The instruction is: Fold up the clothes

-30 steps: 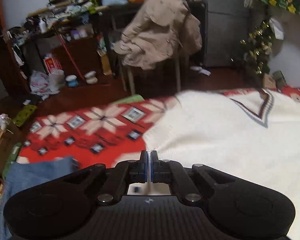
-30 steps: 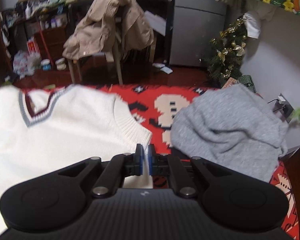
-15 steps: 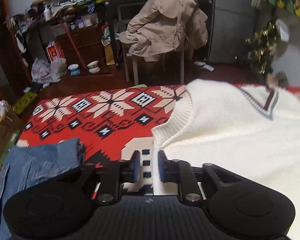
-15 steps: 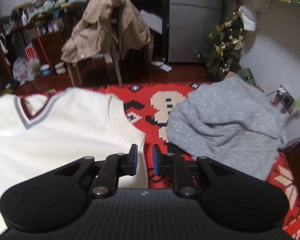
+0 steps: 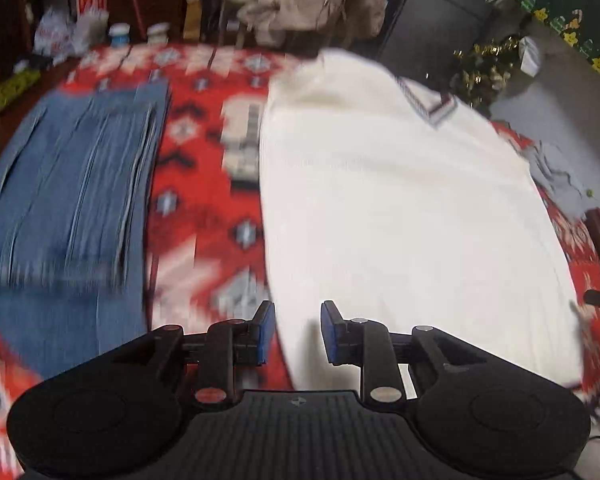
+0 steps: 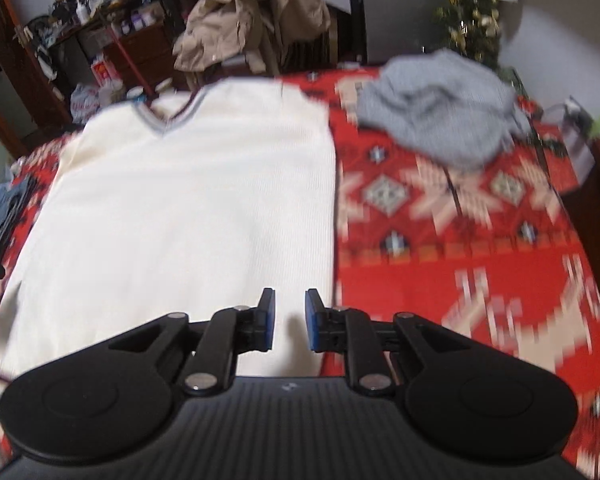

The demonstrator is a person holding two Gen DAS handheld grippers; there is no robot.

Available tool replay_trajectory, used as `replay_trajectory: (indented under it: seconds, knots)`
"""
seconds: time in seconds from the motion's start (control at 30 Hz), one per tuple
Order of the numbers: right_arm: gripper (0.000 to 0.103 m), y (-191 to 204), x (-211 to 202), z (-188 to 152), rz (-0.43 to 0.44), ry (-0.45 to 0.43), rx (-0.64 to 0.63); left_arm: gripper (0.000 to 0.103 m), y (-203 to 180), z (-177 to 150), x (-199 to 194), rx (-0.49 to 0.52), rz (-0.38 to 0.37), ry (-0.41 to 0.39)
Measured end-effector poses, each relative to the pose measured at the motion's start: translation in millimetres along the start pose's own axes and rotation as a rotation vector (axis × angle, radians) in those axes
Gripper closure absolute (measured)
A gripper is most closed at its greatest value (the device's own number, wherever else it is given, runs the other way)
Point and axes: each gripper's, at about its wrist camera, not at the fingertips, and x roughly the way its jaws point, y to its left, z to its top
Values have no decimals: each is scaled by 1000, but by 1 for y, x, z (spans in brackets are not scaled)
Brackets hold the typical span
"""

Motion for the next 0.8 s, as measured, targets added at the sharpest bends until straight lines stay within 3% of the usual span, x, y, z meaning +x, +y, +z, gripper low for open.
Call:
replay_trajectory:
  seconds: [0.37, 0.6, 0.8]
  knots:
    - [81, 15, -47, -90, 45, 159, 55, 78, 10, -57, -25, -128, -117, 79]
    - [79, 15, -41, -101, 30, 178, 73, 74, 1, -63, -19, -95, -137, 104]
    - [80, 16, -40, -99, 46, 179, 69, 78, -2, -64, -7, -91, -159, 148]
